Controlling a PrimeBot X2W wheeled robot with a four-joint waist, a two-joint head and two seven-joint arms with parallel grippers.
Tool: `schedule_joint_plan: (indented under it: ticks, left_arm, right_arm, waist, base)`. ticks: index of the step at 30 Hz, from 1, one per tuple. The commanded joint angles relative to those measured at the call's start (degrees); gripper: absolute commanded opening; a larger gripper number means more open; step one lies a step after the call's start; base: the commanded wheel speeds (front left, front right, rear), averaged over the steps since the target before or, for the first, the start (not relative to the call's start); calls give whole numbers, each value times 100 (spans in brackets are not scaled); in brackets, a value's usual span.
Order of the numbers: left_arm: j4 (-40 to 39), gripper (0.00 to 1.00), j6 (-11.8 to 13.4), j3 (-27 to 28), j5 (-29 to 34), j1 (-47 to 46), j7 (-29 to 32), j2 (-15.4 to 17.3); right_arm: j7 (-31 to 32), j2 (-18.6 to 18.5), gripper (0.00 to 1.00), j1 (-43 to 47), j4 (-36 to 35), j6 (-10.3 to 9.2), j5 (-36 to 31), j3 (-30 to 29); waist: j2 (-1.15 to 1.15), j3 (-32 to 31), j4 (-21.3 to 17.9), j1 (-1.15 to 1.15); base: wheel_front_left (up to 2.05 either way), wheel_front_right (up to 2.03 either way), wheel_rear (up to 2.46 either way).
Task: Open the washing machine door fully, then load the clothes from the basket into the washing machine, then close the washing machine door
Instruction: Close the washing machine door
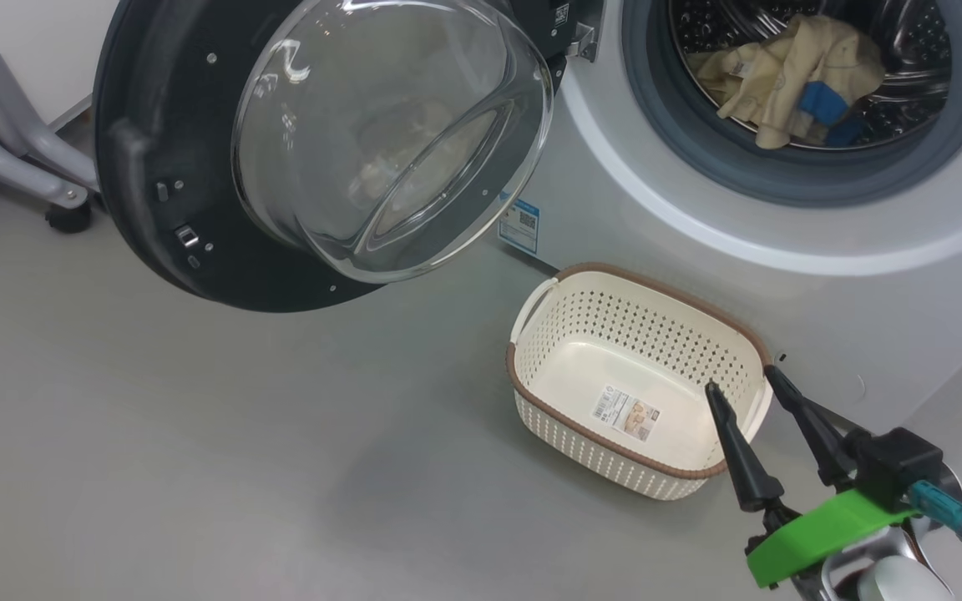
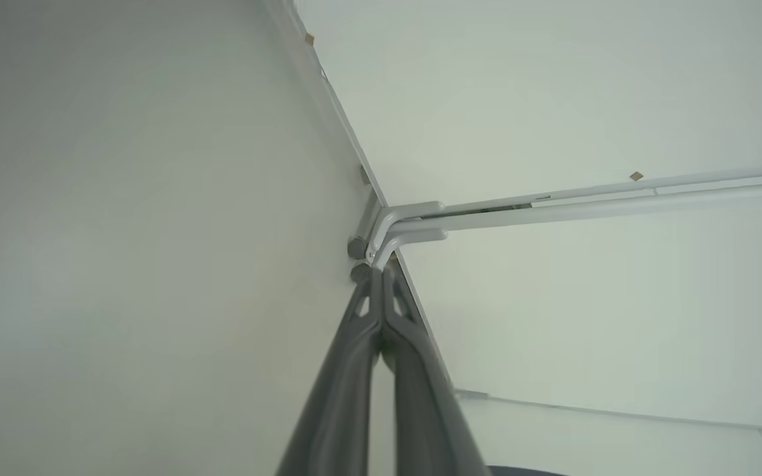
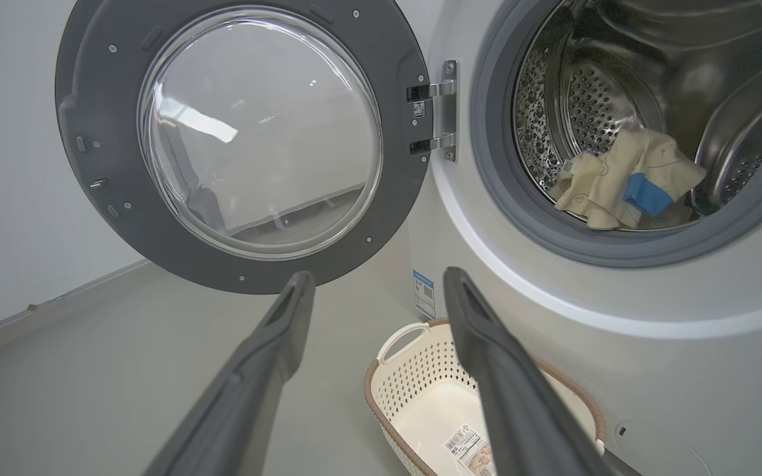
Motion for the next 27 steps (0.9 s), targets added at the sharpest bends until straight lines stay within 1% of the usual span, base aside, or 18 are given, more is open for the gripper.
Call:
schedule_joint_plan:
  ticks: [1, 2, 3, 7, 12, 21, 27]
  left_arm:
    - [11, 0, 121, 442, -106, -428, 57, 674]
    - [70, 0, 181, 522, -176, -573, 97, 832]
    - [70, 0, 181, 522, -176, -573, 97, 832]
    - [175, 0, 494, 641, -263, -1044, 251, 1372]
    - [341, 0, 878, 770, -442, -1572, 473, 1841]
    - [734, 0, 1286, 887, -601, -2489, 624, 2562]
    - [902, 0, 1510, 739, -580, -3016, 765, 2871]
  right_arm:
    - [-37, -99, 100, -203, -181, -16, 29, 52]
    - [-37, -93, 100, -193, -185, -16, 27, 44]
    - [-37, -93, 100, -193, -185, -16, 27, 44]
    - [-37, -65, 100, -143, -205, -16, 12, -17]
    - [-37, -82, 100, -144, -230, -16, -7, -11]
    - [-37, -225, 100, -182, -215, -16, 1, 56]
    - [-37, -301, 100, -188, -212, -16, 22, 98]
  waist:
    - [0, 6, -2, 0]
    - [0, 5, -3, 0]
    - [0, 5, -3, 0]
    - [0, 8, -11, 0]
    - [0, 86, -102, 0]
    - [0, 214, -329, 0]
    - [0, 265, -475, 0]
  base:
    - [0, 0, 0]
    - [0, 0, 0]
    - [0, 0, 0]
    - [0, 0, 0]
    - [0, 0, 0]
    - [0, 0, 0]
    - [0, 0, 0]
